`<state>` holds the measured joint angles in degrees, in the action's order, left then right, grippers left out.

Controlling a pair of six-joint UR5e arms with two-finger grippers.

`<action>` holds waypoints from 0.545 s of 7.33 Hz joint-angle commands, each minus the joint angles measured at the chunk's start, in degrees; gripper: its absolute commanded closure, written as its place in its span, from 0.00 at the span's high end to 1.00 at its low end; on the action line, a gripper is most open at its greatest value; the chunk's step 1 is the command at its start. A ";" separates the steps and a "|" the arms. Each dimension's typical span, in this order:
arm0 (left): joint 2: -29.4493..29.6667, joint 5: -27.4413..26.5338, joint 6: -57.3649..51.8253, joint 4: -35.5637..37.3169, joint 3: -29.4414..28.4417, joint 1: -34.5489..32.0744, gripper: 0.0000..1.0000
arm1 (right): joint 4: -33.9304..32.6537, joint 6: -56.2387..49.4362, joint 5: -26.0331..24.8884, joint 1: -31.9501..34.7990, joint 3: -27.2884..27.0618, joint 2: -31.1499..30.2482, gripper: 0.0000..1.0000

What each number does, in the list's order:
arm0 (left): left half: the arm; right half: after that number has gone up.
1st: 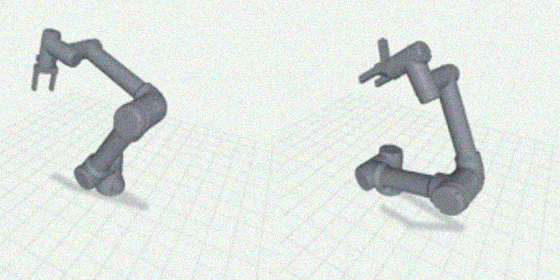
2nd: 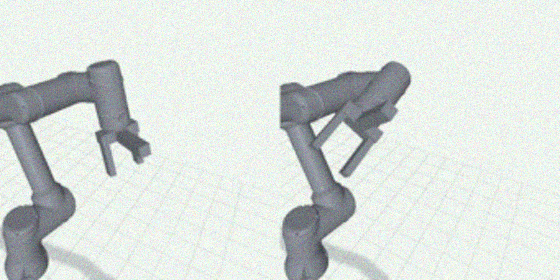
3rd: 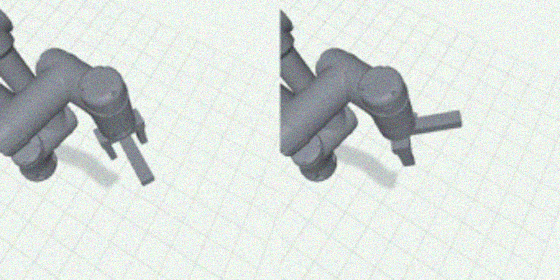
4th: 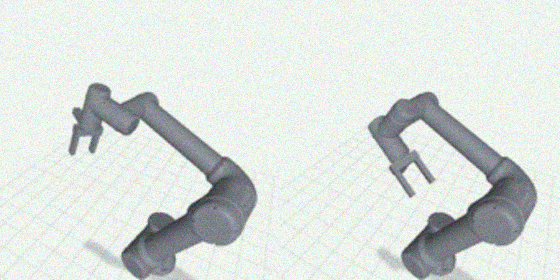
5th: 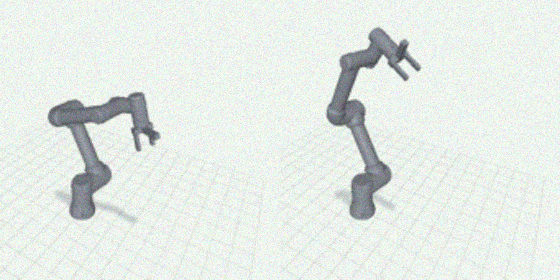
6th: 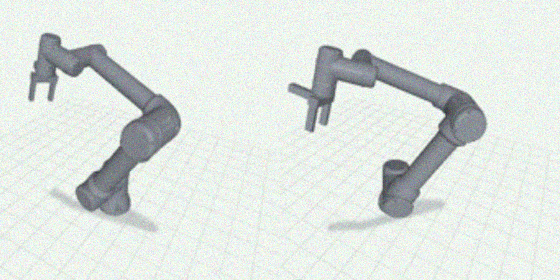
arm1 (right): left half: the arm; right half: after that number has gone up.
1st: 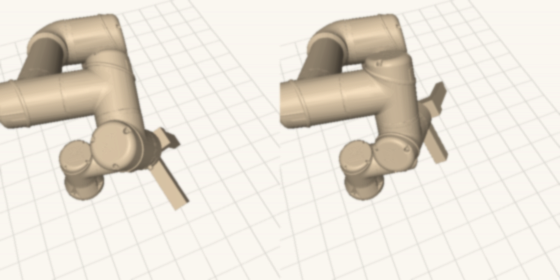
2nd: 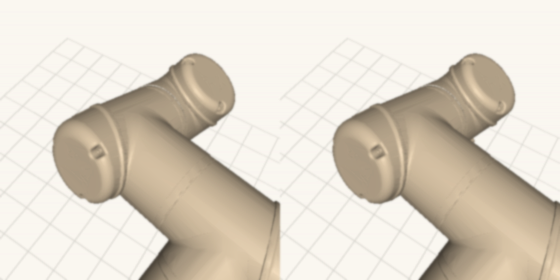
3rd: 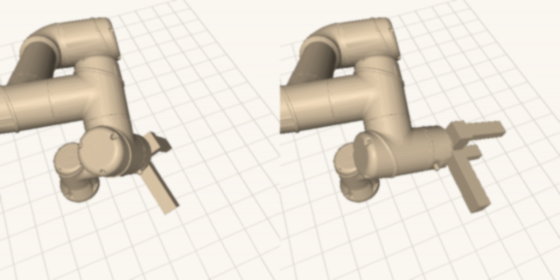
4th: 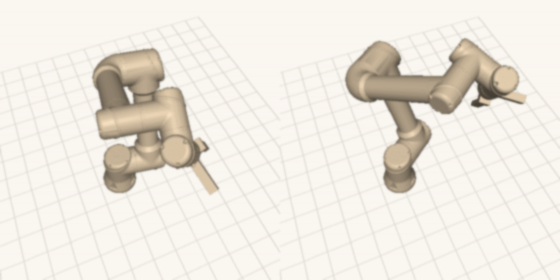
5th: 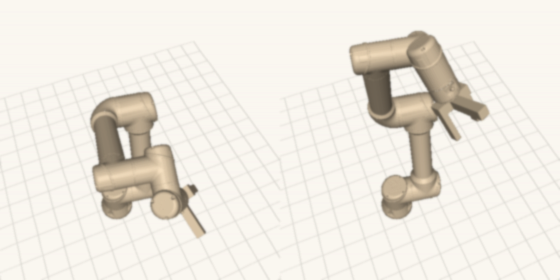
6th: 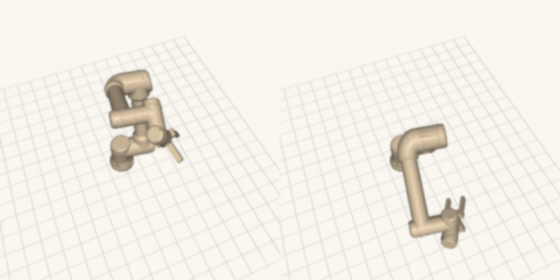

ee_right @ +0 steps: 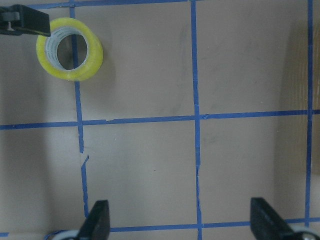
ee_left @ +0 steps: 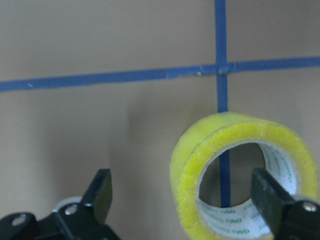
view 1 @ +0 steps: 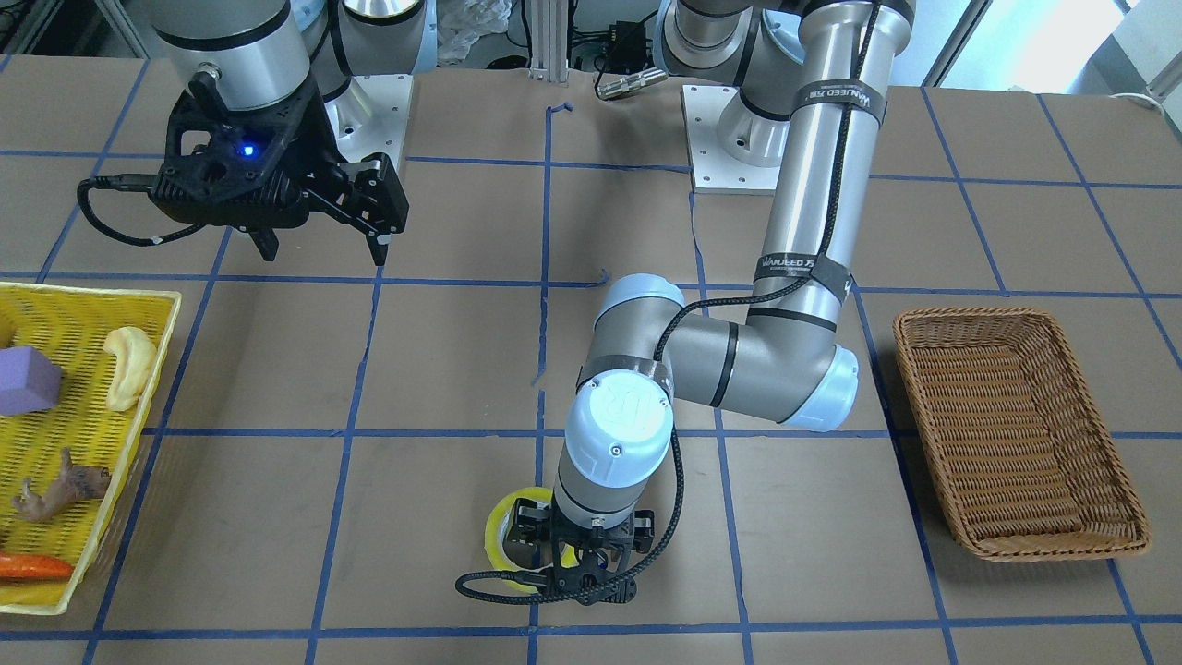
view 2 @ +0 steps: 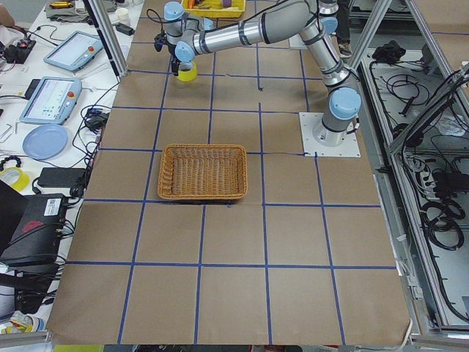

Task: Transfer tape with both arms
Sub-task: 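Lower the left gripper and grasp the yellow tape roll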

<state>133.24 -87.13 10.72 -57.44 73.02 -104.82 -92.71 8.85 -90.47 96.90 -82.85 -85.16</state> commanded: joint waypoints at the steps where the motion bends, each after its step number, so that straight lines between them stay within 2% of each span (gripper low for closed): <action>1: 0.44 0.12 -0.43 3.54 3.78 -0.65 0.88 | -3.69 -0.06 0.03 0.05 -1.34 0.00 1.00; 2: 0.62 -0.23 -0.35 3.57 4.23 -0.65 0.24 | -3.70 0.02 0.03 0.05 -1.26 0.00 1.00; 3: -0.16 -0.41 0.35 3.48 3.71 -0.56 0.00 | -3.79 0.02 0.03 0.05 -1.34 0.00 1.00; 4: -0.69 0.11 0.35 3.48 3.62 -0.48 0.00 | -3.79 0.02 0.03 0.05 -1.34 0.00 1.00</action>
<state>133.18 -87.32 10.87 -54.05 76.72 -105.38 -96.39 8.87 -90.44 96.95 -84.14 -85.16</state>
